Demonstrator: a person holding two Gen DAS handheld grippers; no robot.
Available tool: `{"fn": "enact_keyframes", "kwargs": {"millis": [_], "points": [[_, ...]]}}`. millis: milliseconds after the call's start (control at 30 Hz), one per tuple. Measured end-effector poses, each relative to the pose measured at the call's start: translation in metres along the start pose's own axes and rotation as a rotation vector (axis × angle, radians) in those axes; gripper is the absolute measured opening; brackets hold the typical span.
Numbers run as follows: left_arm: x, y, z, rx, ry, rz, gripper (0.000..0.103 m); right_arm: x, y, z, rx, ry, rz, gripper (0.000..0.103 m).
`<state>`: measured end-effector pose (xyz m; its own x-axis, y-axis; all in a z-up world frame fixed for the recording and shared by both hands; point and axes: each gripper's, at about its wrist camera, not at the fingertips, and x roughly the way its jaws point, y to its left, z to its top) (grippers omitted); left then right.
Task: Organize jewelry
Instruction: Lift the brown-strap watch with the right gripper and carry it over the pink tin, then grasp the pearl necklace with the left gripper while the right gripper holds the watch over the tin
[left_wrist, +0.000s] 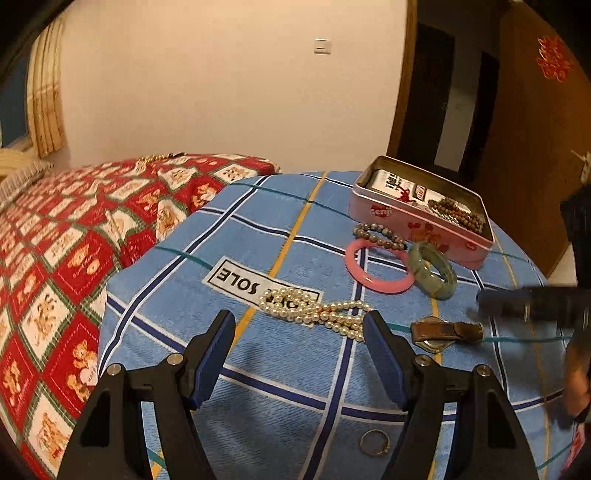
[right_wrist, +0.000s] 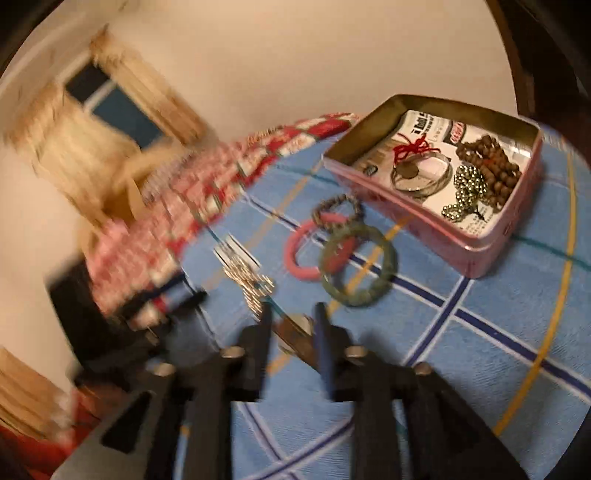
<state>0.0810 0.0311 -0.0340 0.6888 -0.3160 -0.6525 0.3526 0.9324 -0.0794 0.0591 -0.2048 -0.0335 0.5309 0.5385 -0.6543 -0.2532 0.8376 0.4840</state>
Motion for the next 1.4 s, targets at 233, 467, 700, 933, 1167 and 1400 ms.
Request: {"fn": "enact_keyframes", "kwargs": {"millis": [233,467,700,933,1167,1400], "points": [[-0.002,0.008,0.000,-0.034,-0.002,0.003,0.072,0.036,0.033,-0.018,-0.338,0.109,-0.172,0.062],[-0.002,0.010,0.001,-0.025,-0.004,0.003,0.072,0.045,0.033,-0.018,-0.462,0.186,-0.246,0.024],[0.003,0.012,0.003,-0.024,0.011,-0.006,0.072,0.012,-0.026,0.008,0.017,0.073,0.110,0.024],[0.017,0.004,0.008,0.045,0.056,-0.037,0.072,-0.008,-0.078,0.018,0.408,-0.070,0.512,0.024],[0.049,-0.018,0.015,0.159,0.168,-0.108,0.072,-0.022,-0.090,0.032,0.416,-0.141,0.481,0.024],[0.072,-0.021,0.024,0.135,0.211,-0.052,0.061,-0.038,-0.106,0.044,0.414,-0.231,0.356,0.024]]}}
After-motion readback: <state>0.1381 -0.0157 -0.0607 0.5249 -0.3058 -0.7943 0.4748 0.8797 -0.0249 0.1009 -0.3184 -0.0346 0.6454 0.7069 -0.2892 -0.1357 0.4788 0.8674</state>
